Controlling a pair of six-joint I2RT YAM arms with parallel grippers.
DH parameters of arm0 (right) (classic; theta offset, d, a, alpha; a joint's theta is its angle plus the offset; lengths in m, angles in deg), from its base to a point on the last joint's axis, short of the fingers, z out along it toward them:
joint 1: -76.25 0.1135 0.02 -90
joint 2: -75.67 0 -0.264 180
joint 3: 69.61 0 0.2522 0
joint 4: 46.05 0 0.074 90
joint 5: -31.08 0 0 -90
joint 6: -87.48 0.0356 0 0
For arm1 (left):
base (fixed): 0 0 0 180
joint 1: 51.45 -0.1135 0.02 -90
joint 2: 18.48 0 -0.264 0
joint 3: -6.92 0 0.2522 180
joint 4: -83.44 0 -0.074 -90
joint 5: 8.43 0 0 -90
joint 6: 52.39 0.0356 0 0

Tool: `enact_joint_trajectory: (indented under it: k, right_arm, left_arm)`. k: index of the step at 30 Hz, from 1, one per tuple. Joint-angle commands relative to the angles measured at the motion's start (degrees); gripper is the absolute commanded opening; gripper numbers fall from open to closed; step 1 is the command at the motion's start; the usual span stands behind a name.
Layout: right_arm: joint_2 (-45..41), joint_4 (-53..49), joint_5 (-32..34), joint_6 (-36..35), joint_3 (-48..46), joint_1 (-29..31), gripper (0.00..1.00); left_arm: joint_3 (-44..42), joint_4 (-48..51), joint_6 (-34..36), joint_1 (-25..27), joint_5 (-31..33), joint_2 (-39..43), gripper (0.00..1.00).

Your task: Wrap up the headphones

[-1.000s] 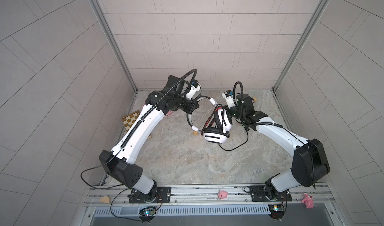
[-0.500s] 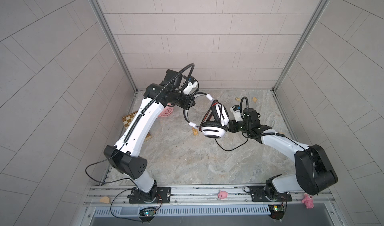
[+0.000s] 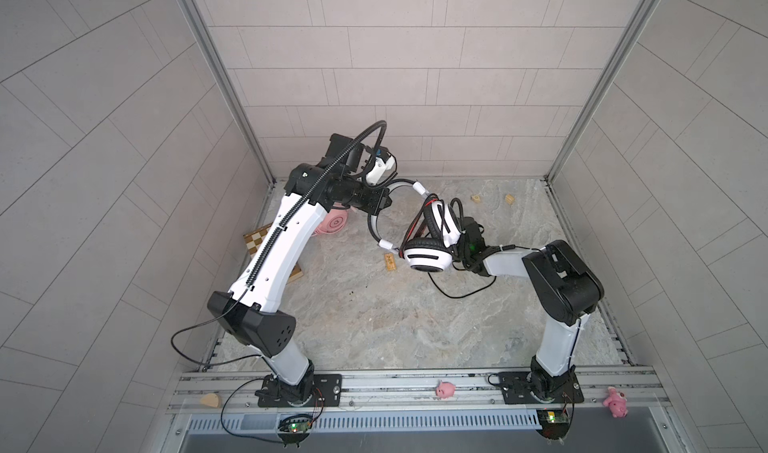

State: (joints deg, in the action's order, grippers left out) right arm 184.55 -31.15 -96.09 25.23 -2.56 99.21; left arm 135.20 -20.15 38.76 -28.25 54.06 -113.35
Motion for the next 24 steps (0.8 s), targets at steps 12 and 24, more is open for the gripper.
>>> enact_joint_trajectory:
  k: [12, 24]
  right_arm:
    - [7.4, 15.7, -3.1, 10.0, -0.4, 0.5, 0.24]
    - [-3.9, 9.9, 1.2, 7.0, -11.3, 2.0, 0.0]
  left_arm:
    - [0.5, -6.5, -7.7, -2.6, -3.8, -0.6, 0.0]
    - [-7.3, -21.9, -24.5, -7.4, 0.9, 1.1, 0.0]
